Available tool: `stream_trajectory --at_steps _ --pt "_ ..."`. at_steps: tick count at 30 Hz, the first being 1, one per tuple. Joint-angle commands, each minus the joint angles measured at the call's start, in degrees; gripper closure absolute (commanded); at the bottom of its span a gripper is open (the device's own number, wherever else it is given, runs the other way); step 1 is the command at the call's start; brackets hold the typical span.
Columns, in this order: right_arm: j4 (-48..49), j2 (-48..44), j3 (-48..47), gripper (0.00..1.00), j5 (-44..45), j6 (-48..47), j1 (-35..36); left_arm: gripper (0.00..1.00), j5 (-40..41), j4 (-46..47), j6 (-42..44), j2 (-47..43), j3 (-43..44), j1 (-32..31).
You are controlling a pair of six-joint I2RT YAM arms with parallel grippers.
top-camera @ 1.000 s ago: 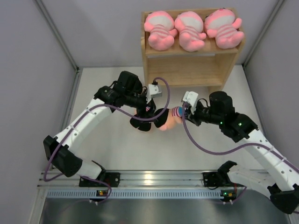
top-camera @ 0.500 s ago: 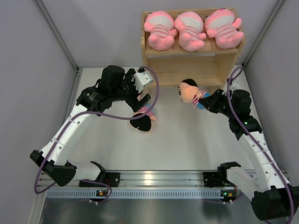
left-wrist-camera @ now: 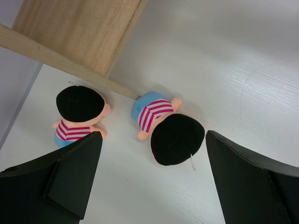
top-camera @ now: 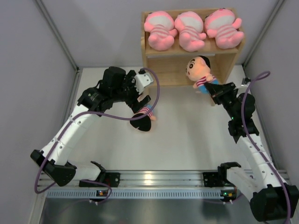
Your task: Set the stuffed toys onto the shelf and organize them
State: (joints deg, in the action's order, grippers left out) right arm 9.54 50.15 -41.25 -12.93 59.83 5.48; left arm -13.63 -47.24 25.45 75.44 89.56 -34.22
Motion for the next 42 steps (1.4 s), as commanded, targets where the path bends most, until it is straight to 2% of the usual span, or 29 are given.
stream_trajectory --at_steps 1,6,8,13,17,21,30,34,42 --pt "10.7 2.3 0.6 0.97 6.6 6.2 -0.5 0.02 -0.5 0.4 0.3 -2.1 -0.5 0.1" --pt "13.8 7.6 -1.6 0.84 8.9 7.5 0.1 0.02 -0.3 0.3 1.0 -2.1 -0.7 0.1" --pt "14.4 10.0 -2.8 0.82 10.8 7.0 1.0 0.02 -0.1 0.3 1.3 -2.0 -0.7 0.1" --pt "15.9 14.3 -3.2 0.62 15.0 8.9 1.9 0.02 0.0 0.3 1.5 -1.8 -0.4 0.1" --pt "15.8 15.9 -2.8 0.57 17.8 9.7 1.9 0.02 -0.9 0.3 1.6 -1.3 -0.5 0.1" --pt "16.8 16.4 -2.8 0.46 18.0 9.7 2.0 0.02 -1.5 0.3 1.8 -1.2 -0.4 0.2" --pt "13.2 19.0 -7.0 0.34 19.4 7.2 2.8 0.02 -2.7 0.4 2.2 0.0 -0.4 0.1" --pt "10.5 15.9 -6.0 0.28 21.4 5.1 4.1 0.02 -3.5 0.4 2.2 -0.1 -0.3 0.2" --pt "5.4 10.7 -4.3 0.21 22.7 1.8 4.2 0.02 -4.0 0.4 2.5 -0.3 -0.9 0.2"
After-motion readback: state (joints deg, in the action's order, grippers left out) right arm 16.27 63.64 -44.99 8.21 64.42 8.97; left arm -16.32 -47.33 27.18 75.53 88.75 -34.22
